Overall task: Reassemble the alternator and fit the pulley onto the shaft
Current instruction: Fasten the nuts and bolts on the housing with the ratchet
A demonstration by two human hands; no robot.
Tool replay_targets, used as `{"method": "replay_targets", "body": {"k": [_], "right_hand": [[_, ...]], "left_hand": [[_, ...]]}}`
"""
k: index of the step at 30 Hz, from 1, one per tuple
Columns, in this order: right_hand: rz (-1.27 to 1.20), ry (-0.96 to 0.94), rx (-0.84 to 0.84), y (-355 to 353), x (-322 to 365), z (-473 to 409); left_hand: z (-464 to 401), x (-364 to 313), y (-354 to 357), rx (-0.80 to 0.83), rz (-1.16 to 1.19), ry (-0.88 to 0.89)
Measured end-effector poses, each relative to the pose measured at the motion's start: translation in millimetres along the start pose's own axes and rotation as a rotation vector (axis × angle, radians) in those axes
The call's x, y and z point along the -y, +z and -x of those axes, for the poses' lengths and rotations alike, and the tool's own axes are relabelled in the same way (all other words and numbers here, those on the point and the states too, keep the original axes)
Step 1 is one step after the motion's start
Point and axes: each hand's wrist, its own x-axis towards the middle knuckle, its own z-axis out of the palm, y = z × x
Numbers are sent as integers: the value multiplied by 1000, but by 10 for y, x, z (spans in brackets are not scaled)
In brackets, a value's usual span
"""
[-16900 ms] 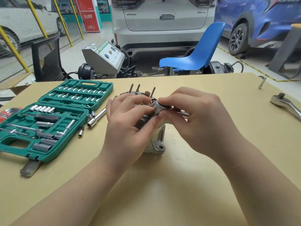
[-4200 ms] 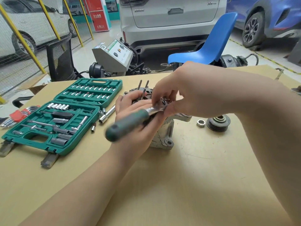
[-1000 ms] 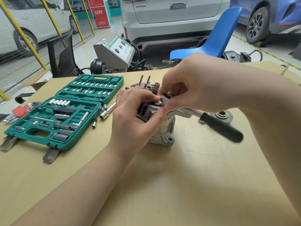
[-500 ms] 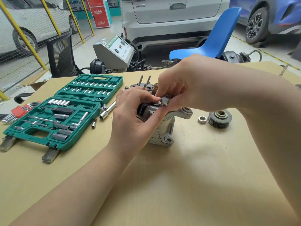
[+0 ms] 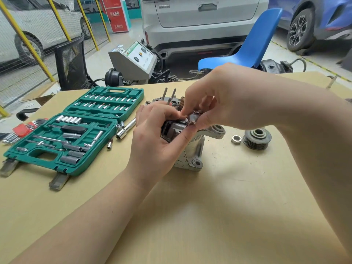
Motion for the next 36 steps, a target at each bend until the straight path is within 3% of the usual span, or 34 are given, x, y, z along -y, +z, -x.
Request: {"method": "replay_targets", "body": {"k": [5, 17, 25, 36], "right_hand": [[-33, -33, 10, 15, -7, -28], [-120, 94, -17, -34, 69, -16], [-187, 93, 88, -90, -21, 22], [-49, -22, 47, -27, -182, -56]], "left_hand": [[7, 4, -2, 2, 5, 2], [-13, -59, -4, -6, 22, 0], [-16, -21, -3, 1, 18, 9], [-18, -30, -16, 12, 17, 20]]}}
